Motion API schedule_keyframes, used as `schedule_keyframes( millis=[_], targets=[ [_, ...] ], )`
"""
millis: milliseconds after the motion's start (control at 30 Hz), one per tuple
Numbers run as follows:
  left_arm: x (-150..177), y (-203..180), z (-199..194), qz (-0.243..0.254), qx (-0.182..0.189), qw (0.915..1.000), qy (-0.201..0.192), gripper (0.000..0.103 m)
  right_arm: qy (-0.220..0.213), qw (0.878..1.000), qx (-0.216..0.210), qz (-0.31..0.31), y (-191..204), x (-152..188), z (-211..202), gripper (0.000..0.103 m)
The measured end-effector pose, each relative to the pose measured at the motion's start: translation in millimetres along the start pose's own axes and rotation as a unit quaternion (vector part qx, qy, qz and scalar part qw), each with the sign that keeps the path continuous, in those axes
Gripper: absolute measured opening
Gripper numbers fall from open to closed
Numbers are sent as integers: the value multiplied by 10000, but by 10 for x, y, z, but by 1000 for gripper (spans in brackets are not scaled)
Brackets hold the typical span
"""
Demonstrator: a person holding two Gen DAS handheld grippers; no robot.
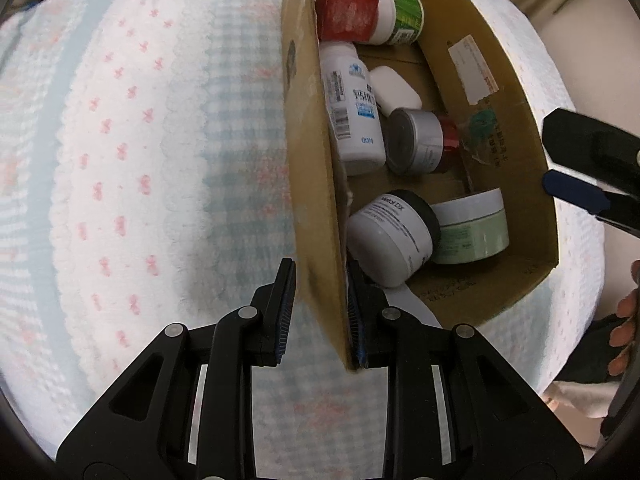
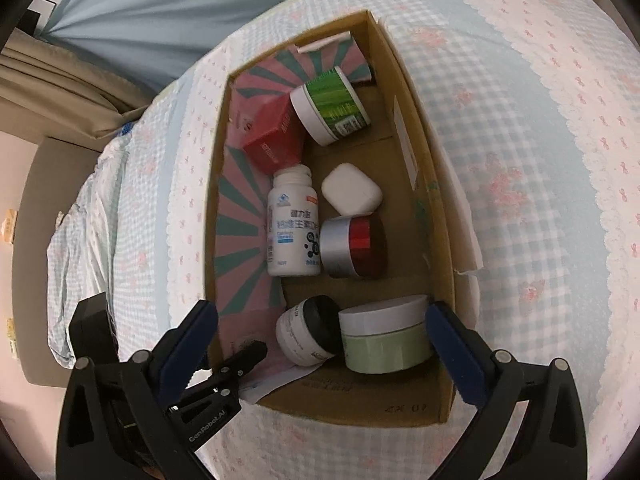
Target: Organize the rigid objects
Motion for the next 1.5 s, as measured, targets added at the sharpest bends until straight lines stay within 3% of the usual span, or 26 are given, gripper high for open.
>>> schedule_keyframes(
  millis=[233,267,300,333,367,400,633,800,900,1067,1300,1500],
  targets=[
    [139,-229,-783,146,-595,9970,-468,23,-369,9989,239,-163,142,140,-737,103],
    [173,-305,-989,195,-669,9957,-613,28,-459,9982,320,-209,164,178,-902,103],
    [194,-358,-1163,223,-714,9944,-749,36,-531,9975,385,-251,177,207,-1033,103],
    [180,-386,-1308,240,-717,9934,-860,78,-652,9959,528,-328,210,252,-1242,103],
    [212,-466,-1530,257,-677,9916,-1070,100,-774,9939,666,-411,236,294,-1418,103],
    [234,-543,-1727,268,-581,9896,-1289,103,-872,9920,777,-481,255,329,-1550,103],
    [472,-989,-2875,180,-618,9697,-2355,103,-1777,9665,1614,-912,398,779,-2773,103],
    [932,-1340,-3625,-41,-668,9443,-3221,103,-2345,9484,1805,-1136,431,1170,-3480,103],
    [1191,-1513,-3873,-59,-802,9319,-3536,103,-2649,9394,1854,-1140,413,1354,-3783,103],
    [1566,-1818,-4037,-14,-1041,9210,-3755,103,-3057,9259,1893,-1153,336,1676,-4116,103],
    [1950,-2193,-4146,59,-1298,9067,-4012,103,-3268,9175,1871,-1279,246,1930,-4267,103],
    [2058,-2348,-4191,5,-1282,9031,-4098,103,-3365,9139,1847,-1321,153,2012,-4359,103]
  ],
)
Point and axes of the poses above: each gripper's, at about its wrist camera, not at the fingertips, and z roughly the way its jaws point, y to its left, x to its underside, the point moved 5 cm from there along z, roughly the way its jaws point, and after that the axes turned 12 degrees about y, right-handed, at the moved point
